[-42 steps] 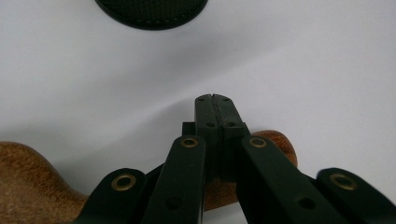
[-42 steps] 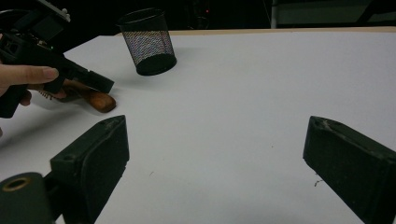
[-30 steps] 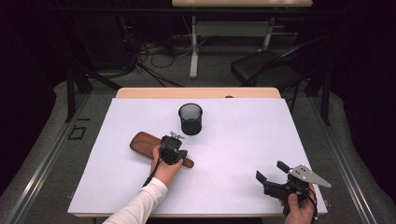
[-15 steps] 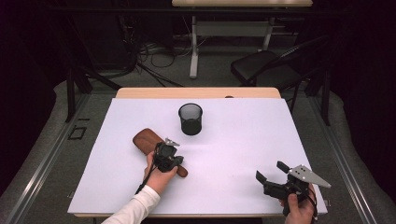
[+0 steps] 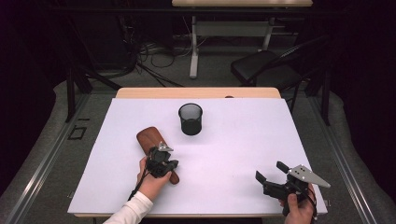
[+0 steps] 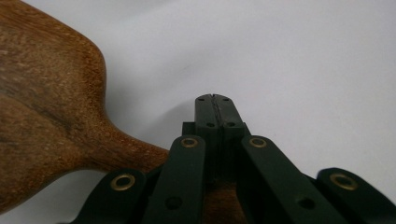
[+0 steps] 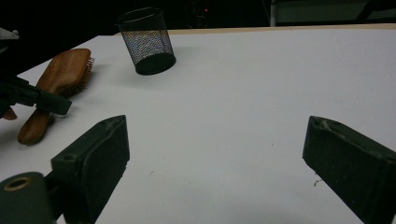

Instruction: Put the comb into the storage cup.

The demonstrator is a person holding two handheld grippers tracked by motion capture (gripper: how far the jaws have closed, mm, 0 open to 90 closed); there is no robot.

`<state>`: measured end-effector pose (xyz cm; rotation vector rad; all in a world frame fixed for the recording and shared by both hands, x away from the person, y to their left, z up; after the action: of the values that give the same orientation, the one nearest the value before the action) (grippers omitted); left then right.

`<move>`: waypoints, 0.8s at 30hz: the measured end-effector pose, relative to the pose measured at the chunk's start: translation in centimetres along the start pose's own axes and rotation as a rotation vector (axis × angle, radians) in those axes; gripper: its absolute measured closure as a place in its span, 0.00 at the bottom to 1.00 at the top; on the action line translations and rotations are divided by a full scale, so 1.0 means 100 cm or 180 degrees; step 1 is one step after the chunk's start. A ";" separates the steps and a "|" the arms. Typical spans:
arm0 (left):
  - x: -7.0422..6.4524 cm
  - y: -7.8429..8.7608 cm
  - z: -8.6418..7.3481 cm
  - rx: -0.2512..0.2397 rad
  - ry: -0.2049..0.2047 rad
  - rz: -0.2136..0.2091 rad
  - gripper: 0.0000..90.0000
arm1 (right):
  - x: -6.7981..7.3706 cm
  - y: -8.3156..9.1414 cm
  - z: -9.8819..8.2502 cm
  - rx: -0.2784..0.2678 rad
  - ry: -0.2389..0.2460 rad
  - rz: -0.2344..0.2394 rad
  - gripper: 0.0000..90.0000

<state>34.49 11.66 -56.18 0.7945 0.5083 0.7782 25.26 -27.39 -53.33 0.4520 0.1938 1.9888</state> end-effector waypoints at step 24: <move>0.021 0.028 -0.027 0.0023 0.0011 0.0169 1.00 | -0.001 -0.001 -0.001 0.0014 -0.0029 -0.0002 0.08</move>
<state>32.84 15.76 -55.81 0.8161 0.4949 0.8274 25.32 -27.45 -53.43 0.4636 0.1927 1.9858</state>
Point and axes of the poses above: each handheld gripper's, and its own axes: y roughly backward along the jaws, z roughly out of its top, x roughly to its left, the point moved 2 cm from there along -y, roughly forward along the jaws, and after that the axes turned 3 degrees about -y, right-handed, at the moved point
